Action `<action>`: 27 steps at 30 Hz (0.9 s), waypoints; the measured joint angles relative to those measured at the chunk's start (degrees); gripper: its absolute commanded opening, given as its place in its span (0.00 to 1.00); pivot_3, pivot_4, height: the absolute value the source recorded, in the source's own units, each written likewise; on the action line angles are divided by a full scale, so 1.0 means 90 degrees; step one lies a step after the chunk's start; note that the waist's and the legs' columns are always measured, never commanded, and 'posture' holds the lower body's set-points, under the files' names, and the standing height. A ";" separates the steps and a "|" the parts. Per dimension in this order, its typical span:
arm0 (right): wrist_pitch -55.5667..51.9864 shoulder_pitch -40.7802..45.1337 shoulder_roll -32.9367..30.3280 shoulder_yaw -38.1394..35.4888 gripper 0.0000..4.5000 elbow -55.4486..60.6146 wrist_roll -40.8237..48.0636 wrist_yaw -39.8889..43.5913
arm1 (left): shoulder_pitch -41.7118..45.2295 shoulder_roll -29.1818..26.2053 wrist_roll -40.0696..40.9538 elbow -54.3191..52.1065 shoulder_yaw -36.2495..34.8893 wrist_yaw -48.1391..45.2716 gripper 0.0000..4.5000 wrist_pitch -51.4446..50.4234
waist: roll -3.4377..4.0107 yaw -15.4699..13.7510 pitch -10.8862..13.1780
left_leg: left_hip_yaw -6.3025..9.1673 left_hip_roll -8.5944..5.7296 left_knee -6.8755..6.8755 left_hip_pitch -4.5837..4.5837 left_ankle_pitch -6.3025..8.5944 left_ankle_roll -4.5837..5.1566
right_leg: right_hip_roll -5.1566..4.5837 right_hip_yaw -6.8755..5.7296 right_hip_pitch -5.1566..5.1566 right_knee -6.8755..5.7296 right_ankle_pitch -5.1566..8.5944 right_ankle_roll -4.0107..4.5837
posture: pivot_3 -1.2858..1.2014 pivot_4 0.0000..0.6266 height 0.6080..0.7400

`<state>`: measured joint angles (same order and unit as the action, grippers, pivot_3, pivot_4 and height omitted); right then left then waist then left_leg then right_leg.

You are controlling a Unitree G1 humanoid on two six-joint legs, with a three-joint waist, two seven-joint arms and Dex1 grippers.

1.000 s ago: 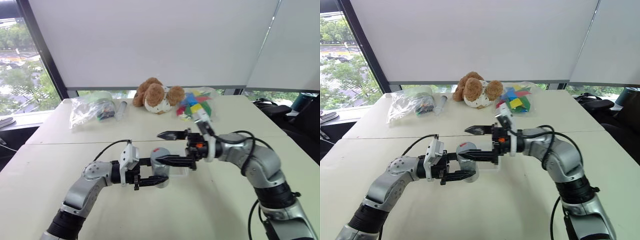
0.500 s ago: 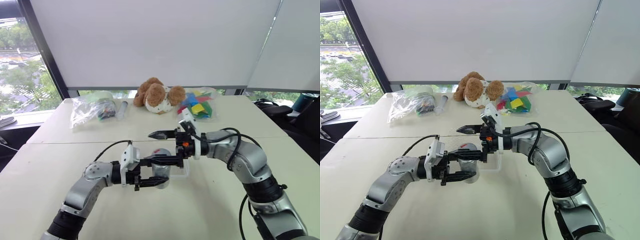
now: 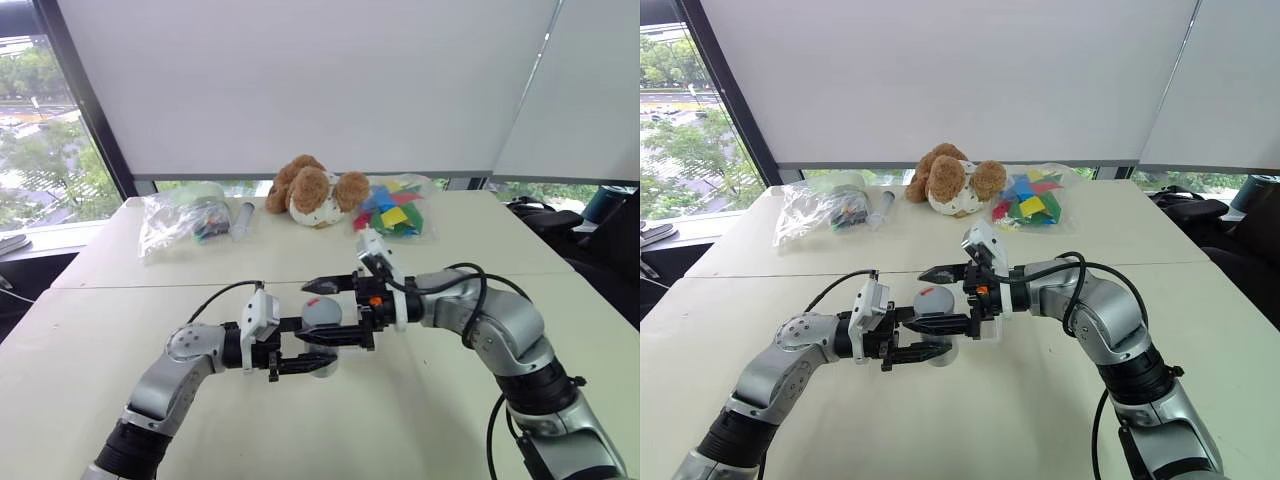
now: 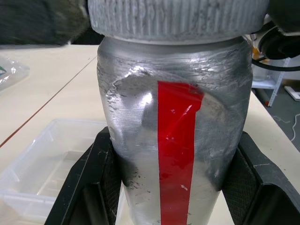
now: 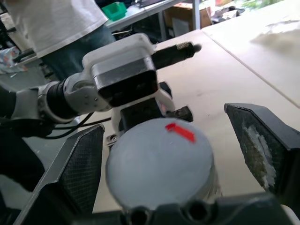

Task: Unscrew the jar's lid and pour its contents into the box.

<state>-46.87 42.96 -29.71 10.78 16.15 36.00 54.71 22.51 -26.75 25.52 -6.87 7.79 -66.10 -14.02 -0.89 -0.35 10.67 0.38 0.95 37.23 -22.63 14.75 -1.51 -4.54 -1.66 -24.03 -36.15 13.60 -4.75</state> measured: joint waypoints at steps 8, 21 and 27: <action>0.0201 -0.0029 0.0005 -0.0004 0.99 -0.0189 -0.0091 0.0054 | 0.0000 -0.0002 -0.0002 0.0001 -0.0001 0.0009 0.49 -0.0010 | 0.0000 0.0000 0.0000 | 0.0000 0.0000 0.0000 0.0000 0.0000 0.0000 | 0.0000 0.0000 0.0000 0.0000 0.0000 0.0000 | 0.52 0.24 1.00; 0.0382 -0.0546 -0.0369 -0.0252 0.99 -0.0306 -0.0050 0.0513 | -0.0004 -0.0012 -0.0003 0.0001 -0.0009 0.0033 0.49 -0.0011 | 0.0000 -0.0006 0.0000 | 0.0000 0.0000 0.0000 0.0000 0.0000 0.0000 | 0.0000 0.0000 0.0000 0.0000 0.0000 0.0000 | 0.52 0.24 1.00; 0.0397 -0.0717 -0.0443 -0.0410 0.99 -0.0281 0.0084 0.0703 | -0.0007 -0.0014 0.0000 0.0000 -0.0009 0.0004 0.49 0.0001 | 0.0000 -0.0006 0.0000 | 0.0000 0.0000 0.0000 0.0000 0.0000 0.0000 | 0.0000 0.0000 0.0000 0.0001 0.0000 0.0000 | 0.52 0.24 1.00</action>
<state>-43.30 36.50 -33.70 7.09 13.63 36.76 61.04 22.44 -26.88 25.52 -6.87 7.72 -66.06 -14.01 -0.89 -0.40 10.67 0.38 0.95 37.23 -22.63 14.75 -1.51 -4.54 -1.66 -24.03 -36.15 13.60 -4.75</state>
